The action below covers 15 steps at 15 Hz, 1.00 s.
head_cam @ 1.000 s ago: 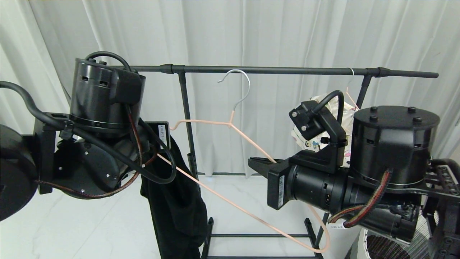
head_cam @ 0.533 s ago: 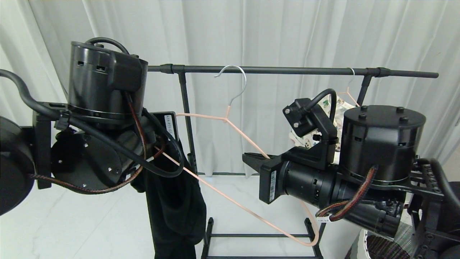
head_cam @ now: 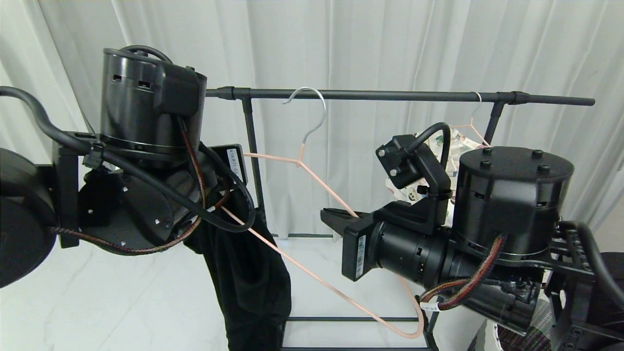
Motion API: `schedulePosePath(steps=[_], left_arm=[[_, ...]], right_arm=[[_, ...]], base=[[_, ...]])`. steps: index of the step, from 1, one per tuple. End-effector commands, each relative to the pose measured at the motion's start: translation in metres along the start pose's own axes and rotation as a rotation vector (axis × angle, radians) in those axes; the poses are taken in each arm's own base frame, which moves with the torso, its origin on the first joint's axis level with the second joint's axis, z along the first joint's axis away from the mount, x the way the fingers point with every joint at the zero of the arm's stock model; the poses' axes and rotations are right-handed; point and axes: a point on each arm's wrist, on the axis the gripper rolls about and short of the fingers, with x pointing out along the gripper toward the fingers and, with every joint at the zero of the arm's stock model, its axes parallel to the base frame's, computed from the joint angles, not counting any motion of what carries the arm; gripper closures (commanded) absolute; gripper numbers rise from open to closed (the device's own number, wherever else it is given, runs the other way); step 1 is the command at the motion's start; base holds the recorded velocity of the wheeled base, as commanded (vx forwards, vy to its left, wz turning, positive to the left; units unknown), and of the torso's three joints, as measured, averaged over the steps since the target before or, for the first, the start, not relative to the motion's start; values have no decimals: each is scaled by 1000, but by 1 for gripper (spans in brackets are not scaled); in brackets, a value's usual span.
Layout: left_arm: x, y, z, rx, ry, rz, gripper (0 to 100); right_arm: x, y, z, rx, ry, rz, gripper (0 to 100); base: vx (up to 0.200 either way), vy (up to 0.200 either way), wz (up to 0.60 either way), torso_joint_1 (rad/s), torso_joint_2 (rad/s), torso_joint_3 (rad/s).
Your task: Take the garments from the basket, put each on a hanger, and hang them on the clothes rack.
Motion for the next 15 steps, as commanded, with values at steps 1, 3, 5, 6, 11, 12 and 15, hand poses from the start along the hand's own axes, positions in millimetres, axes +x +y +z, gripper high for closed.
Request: schedulePosePath(steps=[1, 3, 5, 6, 11, 12, 15], left_arm=[[-1, 0, 2, -5, -6, -2, 100], [-10, -5, 2, -4, -10, -46, 100], [-24, -11, 2, 0, -1, -161, 100], [-32, -13, 3, 1, 3, -225, 100], [-44, -14, 5, 0, 12, -337, 100], [-44, -13, 3, 12, 20, -338, 100], [-48, -1, 6, 75, 22, -344, 100]], right_arm=[[7, 4, -5, -1, -1, 21, 100], [12, 6, -10, -2, 15, 29, 100], [13, 7, -10, -2, 23, 61, 100], [15, 8, -11, -2, 32, 92, 100], [31, 16, -3, 27, 1, 118, 100], [35, 15, -2, 28, -3, 113, 100], [38, 13, -4, 27, 0, 102, 100]], base=[[0, 0, 0, 0, 0, 0], [0, 0, 0, 0, 0, 0], [0, 0, 0, 0, 0, 0], [0, 0, 0, 0, 0, 0], [0, 0, 0, 0, 0, 0], [0, 0, 0, 0, 0, 0], [0, 0, 0, 0, 0, 0]])
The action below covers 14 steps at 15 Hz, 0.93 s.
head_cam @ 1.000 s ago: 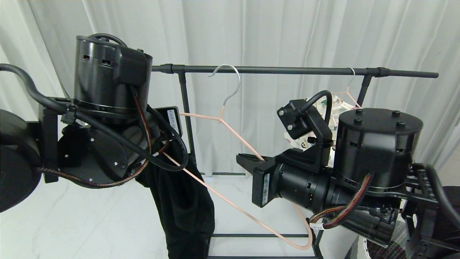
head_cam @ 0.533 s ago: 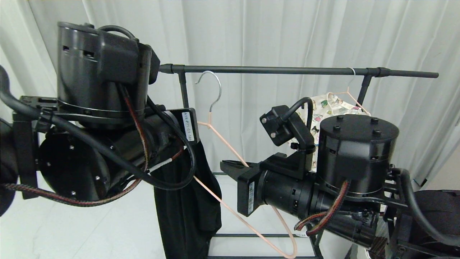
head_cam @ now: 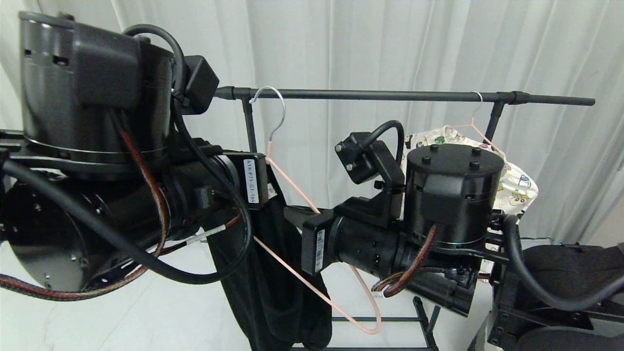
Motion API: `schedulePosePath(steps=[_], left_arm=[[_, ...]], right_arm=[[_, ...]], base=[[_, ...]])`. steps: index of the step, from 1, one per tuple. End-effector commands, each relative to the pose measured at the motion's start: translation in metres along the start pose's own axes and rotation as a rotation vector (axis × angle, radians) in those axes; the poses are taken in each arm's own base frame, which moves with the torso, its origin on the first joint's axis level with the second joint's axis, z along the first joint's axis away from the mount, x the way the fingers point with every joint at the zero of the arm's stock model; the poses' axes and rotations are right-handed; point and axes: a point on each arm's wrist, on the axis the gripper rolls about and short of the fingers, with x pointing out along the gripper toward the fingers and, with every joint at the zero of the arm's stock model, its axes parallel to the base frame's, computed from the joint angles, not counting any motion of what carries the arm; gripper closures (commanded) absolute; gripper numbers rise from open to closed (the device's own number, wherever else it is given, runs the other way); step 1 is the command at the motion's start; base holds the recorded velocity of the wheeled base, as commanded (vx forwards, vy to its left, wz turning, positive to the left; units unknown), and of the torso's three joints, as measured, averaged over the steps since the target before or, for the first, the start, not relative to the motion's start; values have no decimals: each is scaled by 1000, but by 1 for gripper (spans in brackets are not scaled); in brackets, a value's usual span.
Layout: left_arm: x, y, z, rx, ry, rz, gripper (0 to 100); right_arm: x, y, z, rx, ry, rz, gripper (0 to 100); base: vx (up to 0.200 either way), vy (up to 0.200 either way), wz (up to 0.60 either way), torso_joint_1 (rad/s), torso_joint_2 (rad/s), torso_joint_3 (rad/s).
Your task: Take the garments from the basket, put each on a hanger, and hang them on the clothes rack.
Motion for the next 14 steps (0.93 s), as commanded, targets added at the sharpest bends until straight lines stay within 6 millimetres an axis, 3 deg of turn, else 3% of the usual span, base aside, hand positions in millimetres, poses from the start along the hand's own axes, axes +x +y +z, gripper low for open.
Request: schedulePosePath(steps=[1, 8, 9, 14], left_arm=[[-6, 6, 2, 7, -13, 7, 100], [-17, 24, -5, 104, -10, 43, 100], [-18, 24, -5, 103, -11, 41, 0], [-31, 28, -1, 88, -37, -10, 0]], right_arm=[[3, -1, -2, -2, 5, -7, 100], [2, -5, 4, -90, -30, -60, 100], [2, -5, 4, -99, -31, -60, 100], [4, -10, 6, -160, -66, -92, 100]], base=[[0, 0, 0, 0, 0, 0], [0, 0, 0, 0, 0, 0], [0, 0, 0, 0, 0, 0], [0, 0, 0, 0, 0, 0]])
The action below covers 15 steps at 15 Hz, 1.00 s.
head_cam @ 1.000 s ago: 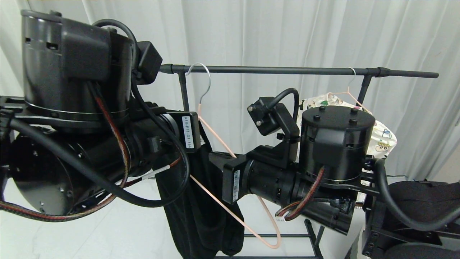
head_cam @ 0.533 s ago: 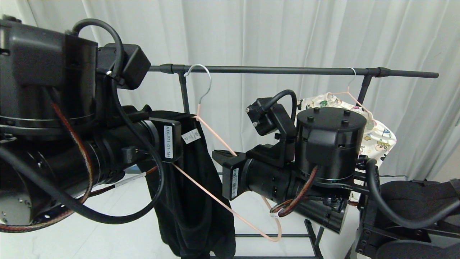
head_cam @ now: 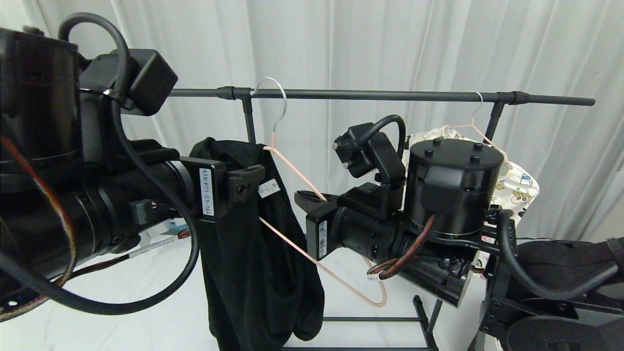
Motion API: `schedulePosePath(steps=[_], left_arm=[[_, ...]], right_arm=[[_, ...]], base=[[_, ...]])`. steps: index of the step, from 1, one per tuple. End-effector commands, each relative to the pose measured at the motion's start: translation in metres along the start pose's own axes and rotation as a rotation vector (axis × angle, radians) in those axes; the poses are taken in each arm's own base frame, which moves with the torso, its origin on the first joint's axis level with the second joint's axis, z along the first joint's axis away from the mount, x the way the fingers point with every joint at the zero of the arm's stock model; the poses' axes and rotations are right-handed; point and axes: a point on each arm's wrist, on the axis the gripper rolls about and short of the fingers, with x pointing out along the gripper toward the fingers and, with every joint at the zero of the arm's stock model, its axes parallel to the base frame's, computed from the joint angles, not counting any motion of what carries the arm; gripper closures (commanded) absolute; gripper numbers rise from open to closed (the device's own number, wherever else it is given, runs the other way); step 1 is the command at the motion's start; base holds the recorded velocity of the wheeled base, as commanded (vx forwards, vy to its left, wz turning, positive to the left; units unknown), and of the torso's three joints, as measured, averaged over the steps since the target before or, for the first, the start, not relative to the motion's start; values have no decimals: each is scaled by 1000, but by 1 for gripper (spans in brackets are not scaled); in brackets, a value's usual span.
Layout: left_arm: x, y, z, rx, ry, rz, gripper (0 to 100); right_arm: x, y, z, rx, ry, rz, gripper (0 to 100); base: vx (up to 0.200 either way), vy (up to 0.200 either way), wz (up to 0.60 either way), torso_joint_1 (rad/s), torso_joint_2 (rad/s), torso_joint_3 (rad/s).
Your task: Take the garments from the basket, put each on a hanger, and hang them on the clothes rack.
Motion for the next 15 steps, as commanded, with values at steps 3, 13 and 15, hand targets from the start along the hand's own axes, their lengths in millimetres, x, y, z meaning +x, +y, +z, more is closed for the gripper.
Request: schedulePosePath(steps=[3, 13, 15], left_arm=[[-15, 8, -1, -12, -24, -19, 0], [-36, 15, 2, 92, -77, -180, 0], [-35, 15, 0, 121, -72, -185, 0]], right_arm=[[4, -8, 2, -52, -50, -18, 100], [13, -16, -4, -85, -64, -42, 100], [13, -18, -3, -97, -67, -50, 100]], base=[[0, 0, 0, 0, 0, 0], [0, 0, 0, 0, 0, 0], [0, 0, 0, 0, 0, 0]])
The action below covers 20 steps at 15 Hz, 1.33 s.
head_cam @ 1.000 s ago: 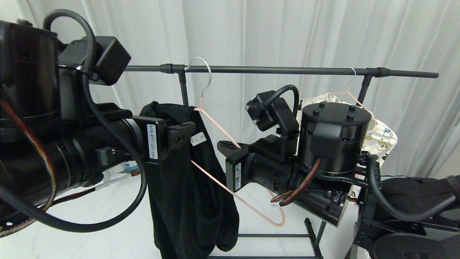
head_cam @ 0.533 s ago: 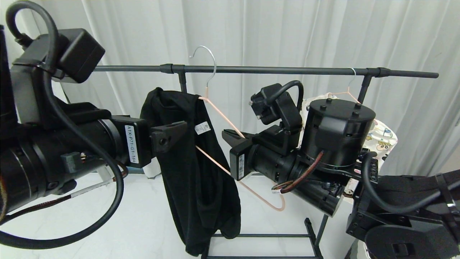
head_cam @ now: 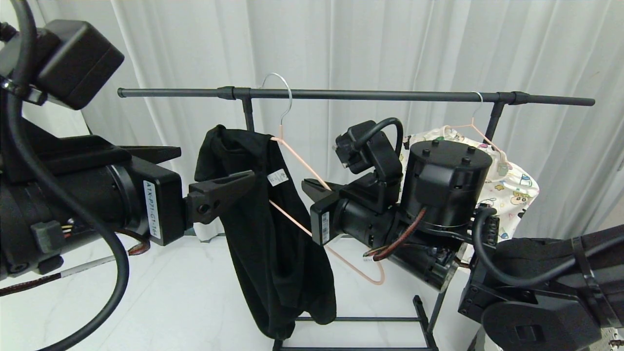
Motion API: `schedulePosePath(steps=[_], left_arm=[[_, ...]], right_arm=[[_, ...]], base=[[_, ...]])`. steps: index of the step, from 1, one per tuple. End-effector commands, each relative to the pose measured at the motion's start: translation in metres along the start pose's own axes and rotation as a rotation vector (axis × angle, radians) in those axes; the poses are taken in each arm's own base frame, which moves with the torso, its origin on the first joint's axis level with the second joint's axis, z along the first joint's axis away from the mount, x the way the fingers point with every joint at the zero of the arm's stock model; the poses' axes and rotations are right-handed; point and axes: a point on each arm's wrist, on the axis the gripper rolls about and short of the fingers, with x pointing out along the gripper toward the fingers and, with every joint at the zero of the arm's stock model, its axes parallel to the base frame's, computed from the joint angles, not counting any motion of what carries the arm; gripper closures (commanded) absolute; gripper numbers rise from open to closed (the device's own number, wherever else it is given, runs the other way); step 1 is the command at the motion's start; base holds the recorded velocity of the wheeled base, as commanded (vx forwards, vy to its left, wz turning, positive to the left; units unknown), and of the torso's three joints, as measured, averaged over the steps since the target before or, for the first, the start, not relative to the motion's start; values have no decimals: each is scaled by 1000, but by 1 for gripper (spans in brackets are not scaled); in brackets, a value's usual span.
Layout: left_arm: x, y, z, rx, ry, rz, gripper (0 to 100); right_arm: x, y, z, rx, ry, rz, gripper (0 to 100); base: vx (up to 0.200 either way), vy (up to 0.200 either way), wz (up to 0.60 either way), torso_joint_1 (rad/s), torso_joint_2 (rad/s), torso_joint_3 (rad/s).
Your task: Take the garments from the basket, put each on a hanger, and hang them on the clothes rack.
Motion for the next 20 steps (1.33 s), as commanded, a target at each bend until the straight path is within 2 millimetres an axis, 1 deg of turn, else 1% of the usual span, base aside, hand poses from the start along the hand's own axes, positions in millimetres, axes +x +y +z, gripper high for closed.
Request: schedulePosePath(steps=[1, 3, 7, 9, 11, 13, 16, 20], left_arm=[[-1, 0, -1, 2, 0, 1, 0], [-1, 1, -1, 4, 0, 2, 0], [-7, 3, -1, 9, -14, 5, 0], [-12, 4, -5, 21, -14, 5, 0], [-18, 6, -10, 73, -16, 1, 0], [-20, 6, -10, 80, -24, -14, 0], [-21, 6, -9, 76, -37, -17, 0], [-23, 7, -11, 75, -37, -17, 0]], right_arm=[[0, -2, 0, -7, 0, -6, 100], [0, -4, 1, -26, -5, -12, 100], [0, -7, 3, -35, -25, -19, 100], [0, -7, 2, -46, -22, -21, 100], [0, -9, 2, -61, -23, -27, 100], [0, -10, 2, -61, -23, -32, 100], [1, -15, 2, -74, -22, -49, 100], [-1, -29, 9, -105, -43, -85, 100]], base=[[0, 0, 0, 0, 0, 0], [0, 0, 0, 0, 0, 0], [0, 0, 0, 0, 0, 0], [0, 0, 0, 0, 0, 0], [0, 0, 0, 0, 0, 0], [0, 0, 0, 0, 0, 0], [0, 0, 0, 0, 0, 0], [0, 0, 0, 0, 0, 0]])
